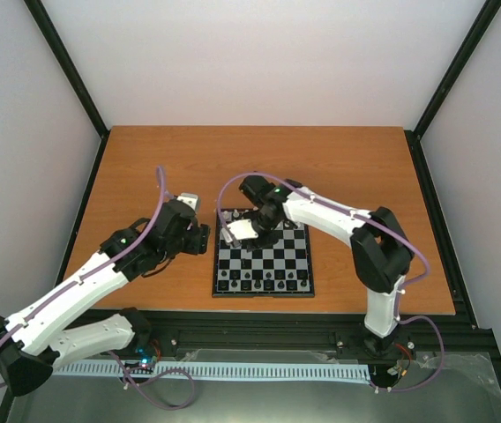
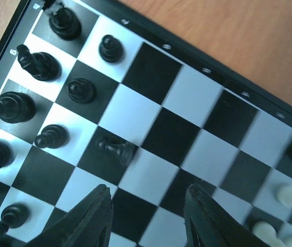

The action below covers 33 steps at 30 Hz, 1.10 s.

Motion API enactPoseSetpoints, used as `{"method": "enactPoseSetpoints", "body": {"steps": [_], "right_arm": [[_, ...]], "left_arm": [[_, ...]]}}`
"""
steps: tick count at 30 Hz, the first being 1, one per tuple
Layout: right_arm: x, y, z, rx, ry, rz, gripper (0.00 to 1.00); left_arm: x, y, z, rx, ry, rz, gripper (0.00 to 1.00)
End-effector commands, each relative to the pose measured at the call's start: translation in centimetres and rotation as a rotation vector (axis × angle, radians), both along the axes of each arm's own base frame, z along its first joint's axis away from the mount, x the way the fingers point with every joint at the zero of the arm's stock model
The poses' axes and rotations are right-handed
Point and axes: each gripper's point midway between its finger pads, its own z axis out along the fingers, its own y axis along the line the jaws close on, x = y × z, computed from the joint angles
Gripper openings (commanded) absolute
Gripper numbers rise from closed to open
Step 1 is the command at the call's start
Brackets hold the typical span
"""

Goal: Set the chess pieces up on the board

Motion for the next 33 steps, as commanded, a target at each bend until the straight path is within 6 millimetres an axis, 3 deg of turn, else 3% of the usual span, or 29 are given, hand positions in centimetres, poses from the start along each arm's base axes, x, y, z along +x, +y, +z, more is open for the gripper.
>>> {"method": "enactPoseSetpoints", "body": {"steps": [1,10,26,33], "right_arm": [[-1.0,0.1,-1.5,-0.102,-0.037,0.11,0.39],[-1.6,1.0,-4.2,-0.196,-0.039,0.163,0.4],[-2.5,1.0,-6.2,-0.259,-0.015,0.147,0.42],[-2.2,1.7,-6.2,-0.244,-0.006,0.1,0.4]], "left_arm": [[0.1,1.4,0.7,0.001,-0.038,0.058,0.75],[-0.1,1.9,1.2,-0.014,-0.061,0.07,0.77],[-0.3,1.3,1.1,-0.038,-0.054,0.044,0.77],[-0.3,1.3,1.1,-0.039,-0.052,0.044,0.77]]}}
